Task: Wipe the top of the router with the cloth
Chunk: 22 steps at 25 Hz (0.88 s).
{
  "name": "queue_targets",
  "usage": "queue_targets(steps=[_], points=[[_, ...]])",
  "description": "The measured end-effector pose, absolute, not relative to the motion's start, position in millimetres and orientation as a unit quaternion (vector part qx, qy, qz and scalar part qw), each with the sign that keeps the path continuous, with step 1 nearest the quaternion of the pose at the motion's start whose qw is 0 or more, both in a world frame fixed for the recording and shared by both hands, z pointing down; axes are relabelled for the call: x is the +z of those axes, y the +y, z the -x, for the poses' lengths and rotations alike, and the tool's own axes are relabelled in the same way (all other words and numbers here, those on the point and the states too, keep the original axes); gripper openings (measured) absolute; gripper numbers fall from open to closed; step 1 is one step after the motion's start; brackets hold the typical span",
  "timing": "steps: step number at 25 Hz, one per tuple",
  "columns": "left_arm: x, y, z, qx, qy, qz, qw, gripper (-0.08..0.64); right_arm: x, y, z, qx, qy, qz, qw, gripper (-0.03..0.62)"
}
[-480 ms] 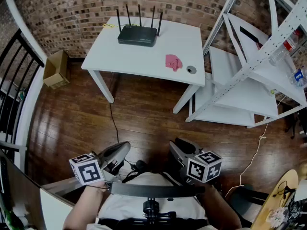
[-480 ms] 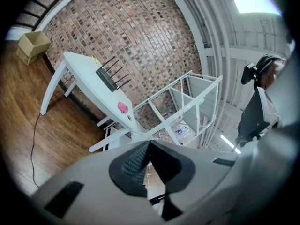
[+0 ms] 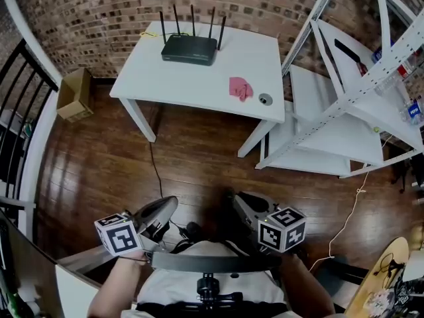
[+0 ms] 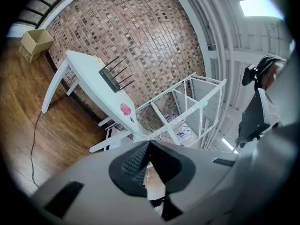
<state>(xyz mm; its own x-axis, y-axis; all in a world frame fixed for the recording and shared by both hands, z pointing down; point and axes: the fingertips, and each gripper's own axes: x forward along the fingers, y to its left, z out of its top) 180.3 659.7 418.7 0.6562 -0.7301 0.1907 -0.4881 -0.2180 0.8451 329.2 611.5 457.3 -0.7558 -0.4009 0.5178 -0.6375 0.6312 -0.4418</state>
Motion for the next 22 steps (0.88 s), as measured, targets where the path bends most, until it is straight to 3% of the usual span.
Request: queue_targets(steps=[2,5,13,22], points=[[422,647,-180,-0.125,-0.398,-0.768,0.486,0.025,460,595,-327,0.317,-0.882,-0.297,0.183,0.051],[426,627,-180,-0.122,-0.406,-0.762,0.49,0.025,467,565,-326,0.324,-0.881,-0.297,0.178,0.127],[434,531,-165,-0.107,-0.446,-0.737,0.496,0.025,482,433,-314,0.345,-0.881,-0.288,0.148,0.138],[421,398,-186,-0.102,-0.468,-0.726,0.493,0.025,499,289,-338,0.338,-0.879,-0.279,0.189,0.184]])
